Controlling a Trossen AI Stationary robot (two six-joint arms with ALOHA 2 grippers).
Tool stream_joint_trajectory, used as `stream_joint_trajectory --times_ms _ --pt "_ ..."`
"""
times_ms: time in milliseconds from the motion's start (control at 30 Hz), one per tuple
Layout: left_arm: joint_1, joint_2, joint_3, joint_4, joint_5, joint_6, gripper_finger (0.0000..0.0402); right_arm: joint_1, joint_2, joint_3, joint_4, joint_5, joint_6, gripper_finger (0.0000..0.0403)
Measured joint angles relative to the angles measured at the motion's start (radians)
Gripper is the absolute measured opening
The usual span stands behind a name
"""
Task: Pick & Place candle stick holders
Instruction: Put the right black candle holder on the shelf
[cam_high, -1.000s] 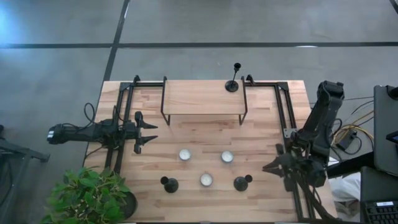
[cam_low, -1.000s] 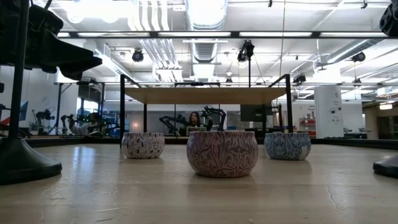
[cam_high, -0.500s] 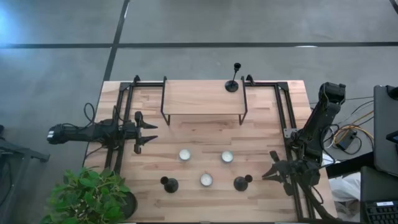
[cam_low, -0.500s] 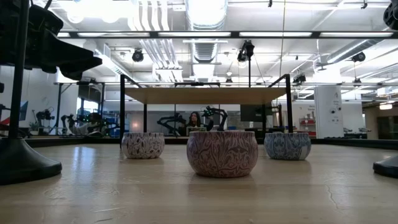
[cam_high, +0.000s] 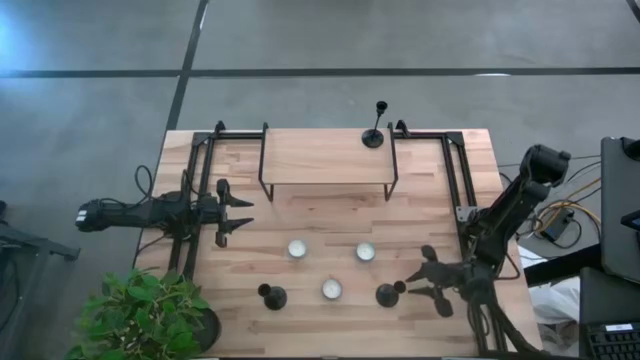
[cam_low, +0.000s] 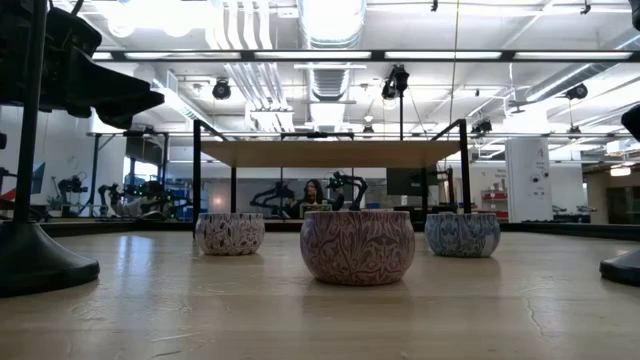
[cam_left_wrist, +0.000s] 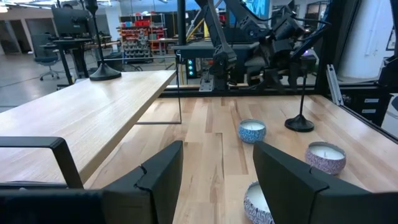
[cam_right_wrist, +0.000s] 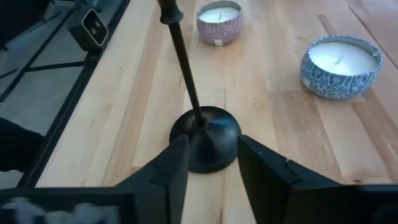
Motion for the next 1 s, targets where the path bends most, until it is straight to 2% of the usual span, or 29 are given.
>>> stream_joint_trajectory --times_ms 133,300,667,1000 --pt "0.0 0.0 0.0 0.0 0.0 0.0 0.0202 0.0 0.03 0.018 0.027 0.005 -0.003 0.0162" --pt "0.0 0.0 0.0 0.0 0.0 0.0 0.0202 -0.016 0.068 0.05 0.044 0.01 -0.026 0.0165" --pt "0.0 0.0 0.0 0.0 0.0 0.0 0.0202 -0.093 0.149 0.122 0.076 0.012 -0.111 0.0139" --pt "0.0 0.0 0.0 0.0 0.0 0.0 0.0202 -0.104 0.171 0.153 0.107 0.001 -0.135 0.0106"
